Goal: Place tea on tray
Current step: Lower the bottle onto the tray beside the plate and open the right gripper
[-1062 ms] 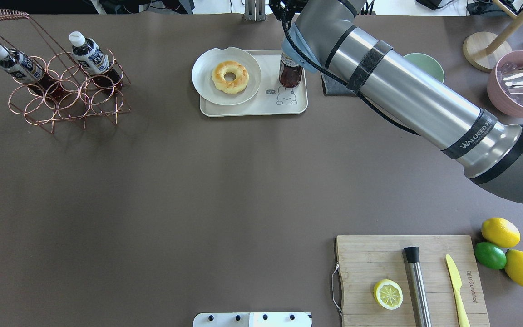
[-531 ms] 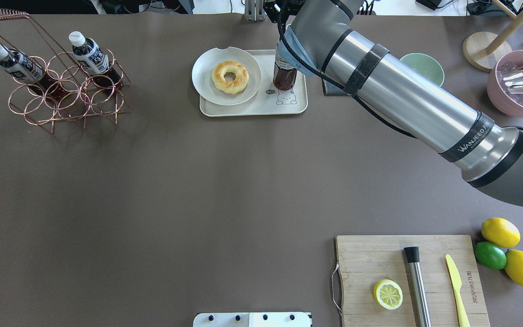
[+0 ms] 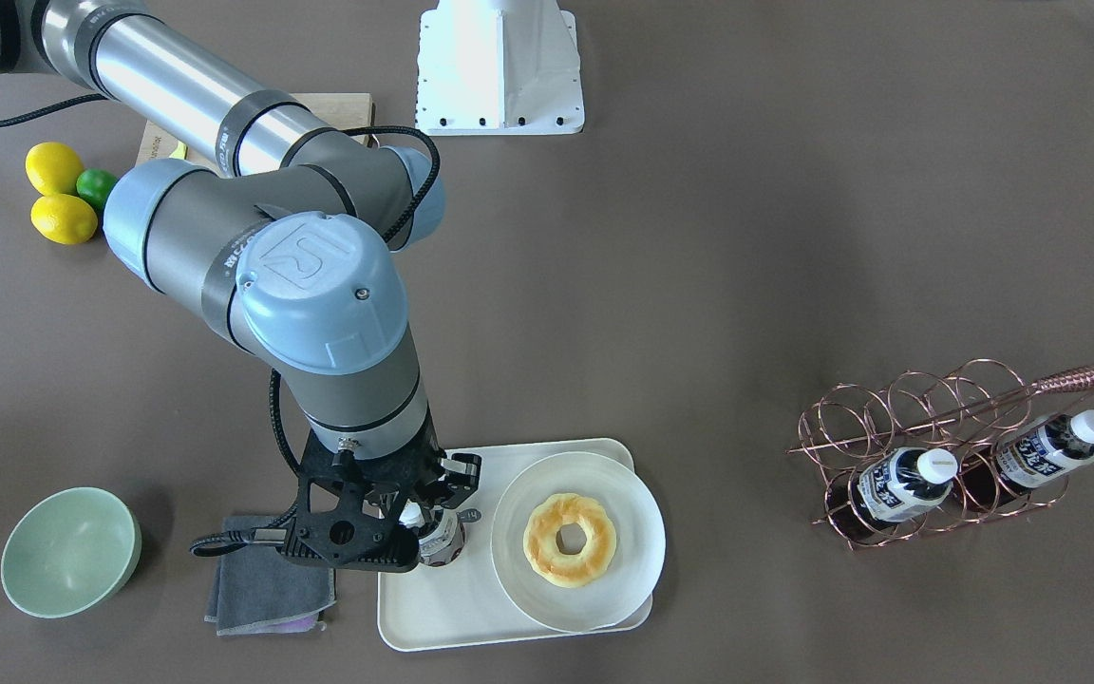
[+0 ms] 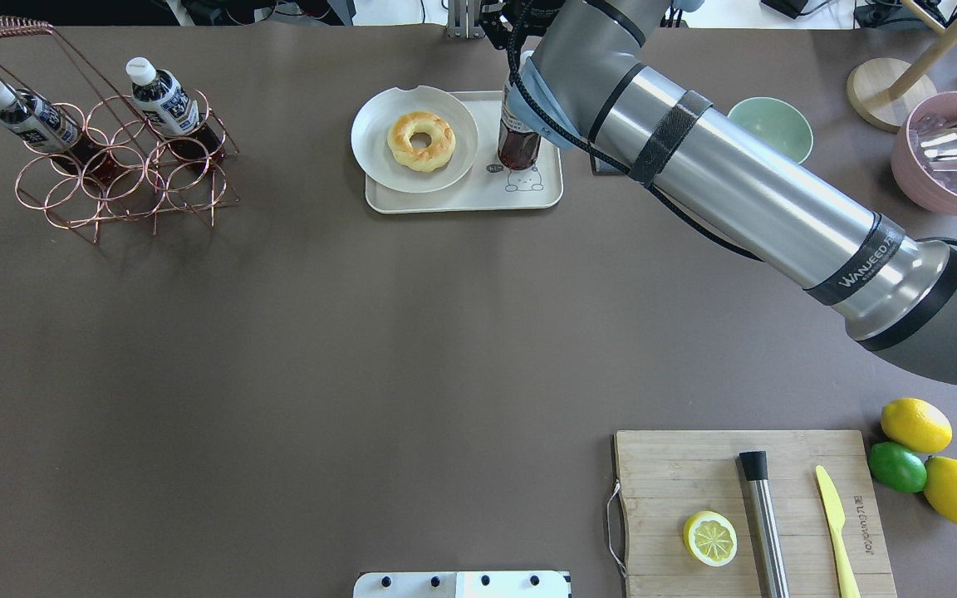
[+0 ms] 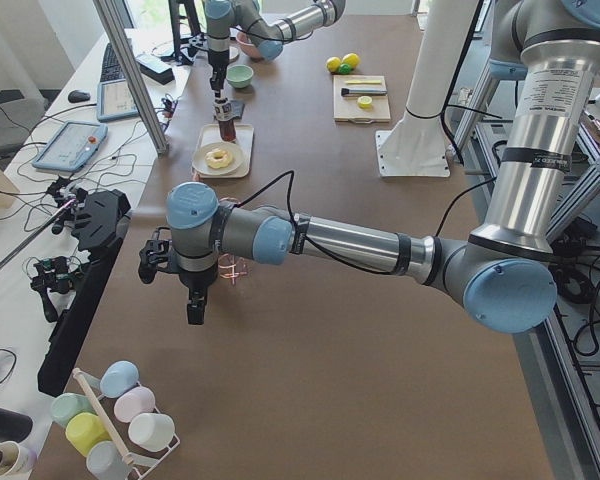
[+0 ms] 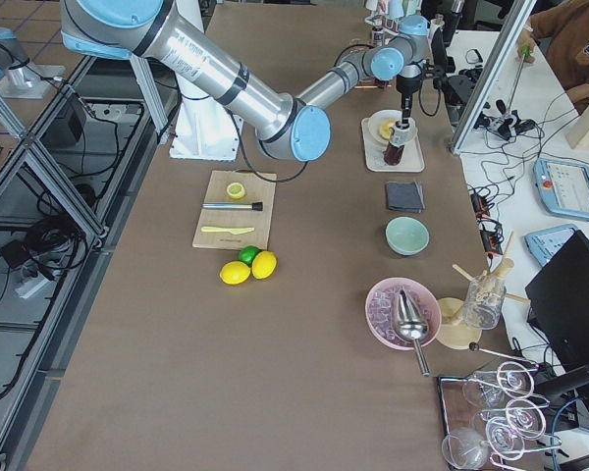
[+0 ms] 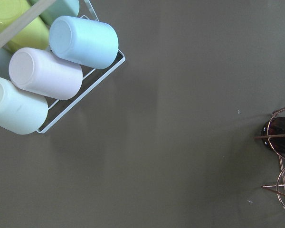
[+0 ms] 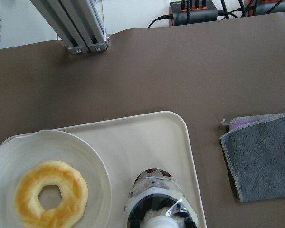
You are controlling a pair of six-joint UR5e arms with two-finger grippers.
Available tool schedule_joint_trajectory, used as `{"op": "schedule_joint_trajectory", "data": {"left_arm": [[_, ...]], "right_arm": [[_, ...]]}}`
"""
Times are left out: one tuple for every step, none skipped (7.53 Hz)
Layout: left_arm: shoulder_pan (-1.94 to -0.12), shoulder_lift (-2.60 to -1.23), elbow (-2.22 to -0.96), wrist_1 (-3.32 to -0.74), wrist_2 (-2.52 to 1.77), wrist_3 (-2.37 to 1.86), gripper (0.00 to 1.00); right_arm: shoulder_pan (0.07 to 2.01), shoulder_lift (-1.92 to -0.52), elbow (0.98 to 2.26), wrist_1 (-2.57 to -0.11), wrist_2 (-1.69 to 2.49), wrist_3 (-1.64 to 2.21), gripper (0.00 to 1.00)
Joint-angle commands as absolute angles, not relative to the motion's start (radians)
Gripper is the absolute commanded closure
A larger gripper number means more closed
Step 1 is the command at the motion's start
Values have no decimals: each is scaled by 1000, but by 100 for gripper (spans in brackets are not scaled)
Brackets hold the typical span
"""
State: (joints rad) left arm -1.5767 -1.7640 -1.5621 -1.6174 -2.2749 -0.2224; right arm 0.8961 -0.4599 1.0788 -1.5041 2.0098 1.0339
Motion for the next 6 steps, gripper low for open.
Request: {"op": "schedule_joint_trajectory", "data": {"left_arm": [[-1577, -1799, -1525, -1617, -2275, -222, 2], [-1577, -1808, -1517, -1617, -2273, -222, 2], [-1577, -1810, -1513, -1617, -2275, -224, 2], [-1575, -1810, -1511, -1617, -2275, -224, 2], [-1575, -1809, -1511, -1617, -2275, -225, 2], [-1575, -1810, -1511, -1614, -2276, -229, 2]], "right_arm": [[908, -463, 1100, -1506, 2011, 1028, 0], [925, -462, 1123, -1520, 2017, 1026, 0], [942, -454, 1164, -1567, 2023, 1025, 0], [951, -454, 1219, -1609, 2046, 1025, 0], [954, -457, 1279, -1668, 2046, 1020, 0], [968, -480, 1343, -1745, 2045, 1009, 0]]}}
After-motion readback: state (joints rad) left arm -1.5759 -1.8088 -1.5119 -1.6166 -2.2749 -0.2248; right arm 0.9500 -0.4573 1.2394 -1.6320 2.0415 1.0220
